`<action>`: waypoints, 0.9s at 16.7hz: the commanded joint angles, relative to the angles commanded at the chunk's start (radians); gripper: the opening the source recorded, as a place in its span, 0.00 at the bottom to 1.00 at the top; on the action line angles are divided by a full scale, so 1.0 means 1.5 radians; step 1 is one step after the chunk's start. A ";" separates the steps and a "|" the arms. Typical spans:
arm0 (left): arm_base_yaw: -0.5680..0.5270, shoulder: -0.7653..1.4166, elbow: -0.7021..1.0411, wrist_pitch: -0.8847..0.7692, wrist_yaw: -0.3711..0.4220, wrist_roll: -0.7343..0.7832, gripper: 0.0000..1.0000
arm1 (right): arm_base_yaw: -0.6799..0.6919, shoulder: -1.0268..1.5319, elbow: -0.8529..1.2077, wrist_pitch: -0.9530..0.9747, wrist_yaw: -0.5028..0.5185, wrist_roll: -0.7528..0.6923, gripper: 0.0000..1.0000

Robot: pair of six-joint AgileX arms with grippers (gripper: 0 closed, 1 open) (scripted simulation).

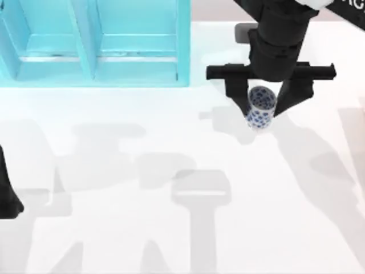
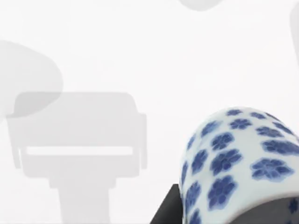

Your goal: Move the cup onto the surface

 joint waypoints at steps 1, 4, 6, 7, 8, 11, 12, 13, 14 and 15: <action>0.000 0.000 0.000 0.000 0.000 0.000 1.00 | 0.000 0.001 -0.002 0.002 0.000 0.000 0.00; 0.000 0.000 0.000 0.000 0.000 0.000 1.00 | 0.000 0.002 -0.039 0.039 0.000 0.000 0.00; 0.000 0.000 0.000 0.000 0.000 0.000 1.00 | 0.001 0.002 -0.075 0.078 0.001 0.000 0.00; 0.000 0.000 0.000 0.000 0.000 0.000 1.00 | 0.002 0.003 -0.096 0.100 0.002 0.000 0.00; 0.000 0.000 0.000 0.000 0.000 0.000 1.00 | 0.002 0.005 -0.116 0.121 0.002 0.000 0.00; 0.000 0.000 0.000 0.000 0.000 0.000 1.00 | 0.003 0.007 -0.158 0.165 0.002 0.001 0.00; 0.000 0.000 0.000 0.000 0.000 0.000 1.00 | 0.003 0.007 -0.160 0.167 0.002 0.000 0.00; 0.000 0.000 0.000 0.000 0.000 0.000 1.00 | 0.003 0.007 -0.160 0.167 0.002 0.000 0.00; 0.000 0.000 0.000 0.000 0.000 0.000 1.00 | 0.003 0.007 -0.160 0.167 0.002 0.000 0.00; 0.000 0.000 0.000 0.000 0.000 0.000 1.00 | 0.003 0.007 -0.160 0.167 0.002 0.000 0.00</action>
